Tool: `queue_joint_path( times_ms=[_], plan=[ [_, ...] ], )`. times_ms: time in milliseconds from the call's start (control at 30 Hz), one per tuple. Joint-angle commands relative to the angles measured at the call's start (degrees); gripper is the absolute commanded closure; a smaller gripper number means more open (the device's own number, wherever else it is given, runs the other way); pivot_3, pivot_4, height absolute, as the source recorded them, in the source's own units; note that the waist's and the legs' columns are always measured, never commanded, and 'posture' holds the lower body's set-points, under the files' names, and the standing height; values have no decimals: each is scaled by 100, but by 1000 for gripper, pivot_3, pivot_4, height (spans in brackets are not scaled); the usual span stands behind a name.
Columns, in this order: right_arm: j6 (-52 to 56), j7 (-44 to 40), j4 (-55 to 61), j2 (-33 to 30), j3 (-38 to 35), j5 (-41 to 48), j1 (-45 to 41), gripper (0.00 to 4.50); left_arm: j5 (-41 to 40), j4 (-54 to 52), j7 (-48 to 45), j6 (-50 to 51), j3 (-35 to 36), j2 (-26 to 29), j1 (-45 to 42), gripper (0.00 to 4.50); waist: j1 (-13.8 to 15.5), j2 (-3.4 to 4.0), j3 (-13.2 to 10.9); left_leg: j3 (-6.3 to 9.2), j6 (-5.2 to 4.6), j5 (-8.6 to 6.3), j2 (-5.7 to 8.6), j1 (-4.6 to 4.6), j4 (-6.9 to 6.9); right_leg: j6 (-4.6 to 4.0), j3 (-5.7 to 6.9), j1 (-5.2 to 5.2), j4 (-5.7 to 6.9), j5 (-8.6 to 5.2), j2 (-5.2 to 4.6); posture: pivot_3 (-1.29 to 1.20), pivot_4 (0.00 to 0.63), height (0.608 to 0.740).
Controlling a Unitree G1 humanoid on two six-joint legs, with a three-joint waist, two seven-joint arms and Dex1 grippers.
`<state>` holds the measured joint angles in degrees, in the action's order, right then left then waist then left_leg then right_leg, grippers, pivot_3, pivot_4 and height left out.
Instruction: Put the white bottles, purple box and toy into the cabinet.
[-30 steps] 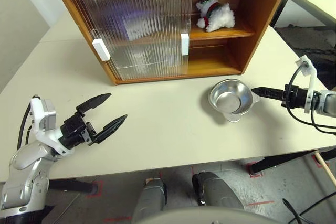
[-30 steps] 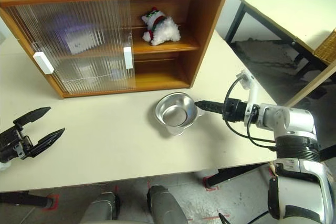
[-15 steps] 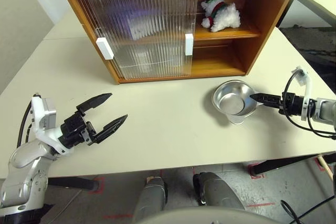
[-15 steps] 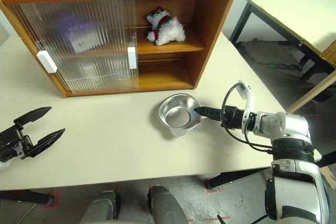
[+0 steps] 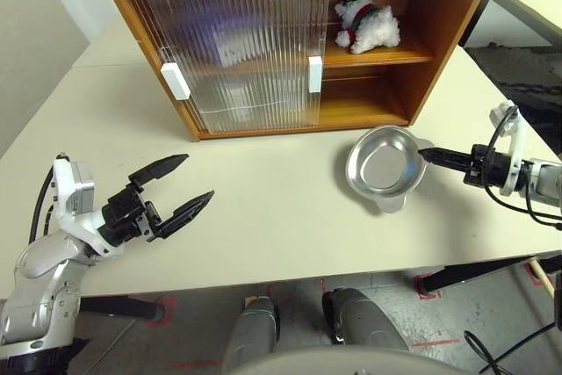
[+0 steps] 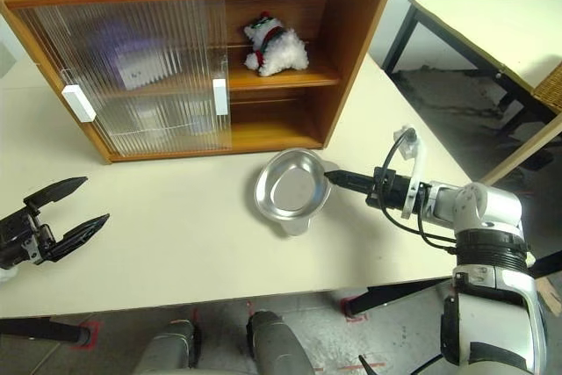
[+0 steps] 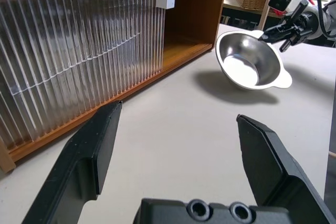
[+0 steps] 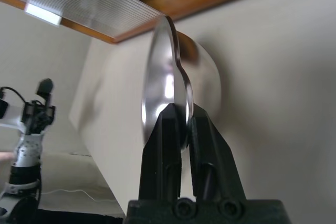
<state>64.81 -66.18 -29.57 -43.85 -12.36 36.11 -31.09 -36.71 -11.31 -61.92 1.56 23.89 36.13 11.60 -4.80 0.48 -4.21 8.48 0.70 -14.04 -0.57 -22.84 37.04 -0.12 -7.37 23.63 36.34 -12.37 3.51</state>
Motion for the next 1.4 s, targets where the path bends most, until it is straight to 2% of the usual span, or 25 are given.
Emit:
queue_joint_path(
  times_ms=[33,267,467,567,933,1167,1400],
  plan=[
    [93,207,30,112,-100,74,6,4496,-7,-54,24,32,22,22,59,0,2,-2,1,1,0,0,0,0,0,0,0,0,0,0,0,-143,98,740],
    [945,1147,75,886,-1059,767,-371,4496,11,-62,36,37,-36,20,39,0,-38,-2,1,0,-1,0,-3,8,-1,-9,1,1,4,7,2,-143,101,740],
    [1057,2097,131,1478,-1843,1114,-544,4496,5,-121,60,48,-49,6,76,0,-16,0,0,4,-2,1,-4,2,-5,-18,2,9,4,10,2,-140,101,740],
    [1053,2464,148,1657,-2097,1228,-593,4496,-9,-128,57,48,-28,19,99,0,-4,-1,1,7,-2,0,-3,-2,-8,-59,1,12,2,32,1,-140,101,740],
    [37,3750,85,2467,-2707,1272,-766,4496,-13,-103,34,60,-46,44,54,0,-21,0,1,6,-4,-1,-7,-6,-22,-58,1,29,2,31,1,-150,100,740],
    [-754,4713,156,3204,-3217,1736,-1072,4496,-8,-107,33,85,-36,50,33,0,-50,0,1,9,-6,-1,-10,-10,-23,-54,1,39,3,36,1,-144,97,740],
    [-1564,5329,143,3547,-3266,1904,-1147,4496,-6,-115,43,98,-53,37,17,0,-33,1,1,13,-6,-5,-12,-29,-23,-81,3,54,2,45,1,-143,95,740]
  ],
)
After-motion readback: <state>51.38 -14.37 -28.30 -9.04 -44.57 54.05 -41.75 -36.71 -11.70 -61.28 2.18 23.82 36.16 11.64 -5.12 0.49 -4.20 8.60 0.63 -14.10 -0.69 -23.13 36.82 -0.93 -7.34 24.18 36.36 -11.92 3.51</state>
